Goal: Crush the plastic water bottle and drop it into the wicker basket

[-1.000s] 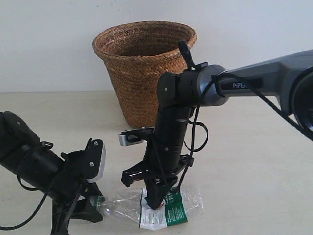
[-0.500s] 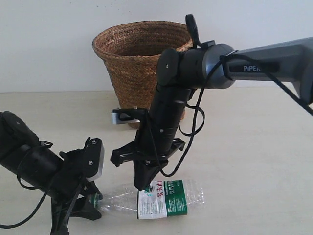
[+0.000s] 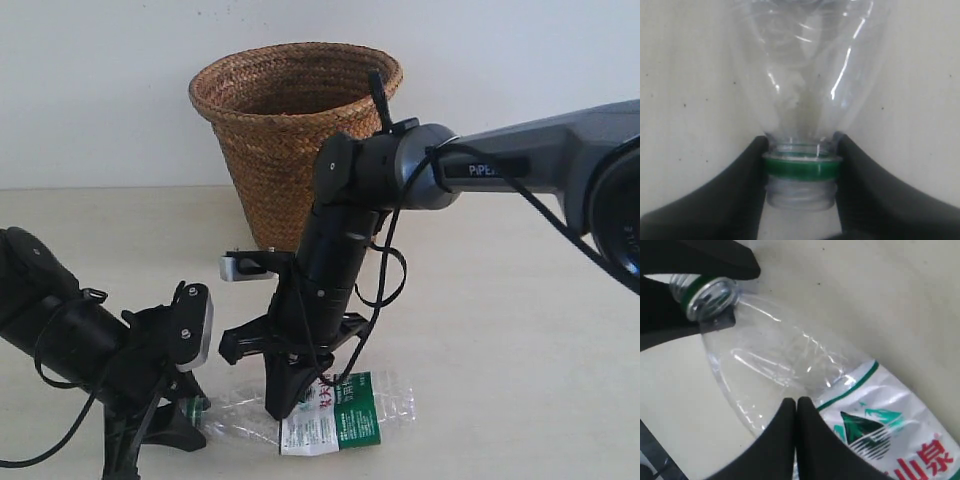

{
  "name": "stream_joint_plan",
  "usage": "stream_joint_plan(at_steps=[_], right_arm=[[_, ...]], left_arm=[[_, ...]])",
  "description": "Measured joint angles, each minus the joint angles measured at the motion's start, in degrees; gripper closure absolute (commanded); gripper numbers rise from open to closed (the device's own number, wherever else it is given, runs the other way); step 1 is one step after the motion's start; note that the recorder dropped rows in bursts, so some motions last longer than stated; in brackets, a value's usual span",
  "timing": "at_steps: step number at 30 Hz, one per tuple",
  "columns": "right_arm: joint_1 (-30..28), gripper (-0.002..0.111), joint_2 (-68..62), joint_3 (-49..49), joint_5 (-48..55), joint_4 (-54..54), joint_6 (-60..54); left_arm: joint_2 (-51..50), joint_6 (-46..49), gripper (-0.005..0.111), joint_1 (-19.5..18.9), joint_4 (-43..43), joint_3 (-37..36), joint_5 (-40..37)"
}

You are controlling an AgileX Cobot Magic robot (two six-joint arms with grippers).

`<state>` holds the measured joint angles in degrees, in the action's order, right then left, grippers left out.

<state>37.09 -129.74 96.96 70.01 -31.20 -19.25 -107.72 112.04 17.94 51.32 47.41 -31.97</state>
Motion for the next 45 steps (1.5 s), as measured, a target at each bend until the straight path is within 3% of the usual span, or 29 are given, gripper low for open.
stream_joint_plan(at_steps=[13, 23, 29, 45], right_arm=[[-0.5, 0.108, -1.1, 0.7, 1.1, -0.4, 0.4], [0.0, 0.108, 9.4, -0.1, -0.1, 6.5, -2.0], [0.0, 0.108, 6.6, -0.1, -0.1, 13.6, 0.5], [0.0, 0.108, 5.4, -0.1, -0.1, 16.8, 2.5]], left_arm=[[0.0, 0.0, 0.102, 0.0, -0.3, 0.0, -0.2], [0.0, 0.0, 0.102, 0.0, 1.2, 0.0, 0.2], [0.0, 0.0, 0.102, 0.0, 1.3, 0.0, 0.2], [0.0, -0.1, 0.102, 0.0, 1.3, 0.0, 2.1]])
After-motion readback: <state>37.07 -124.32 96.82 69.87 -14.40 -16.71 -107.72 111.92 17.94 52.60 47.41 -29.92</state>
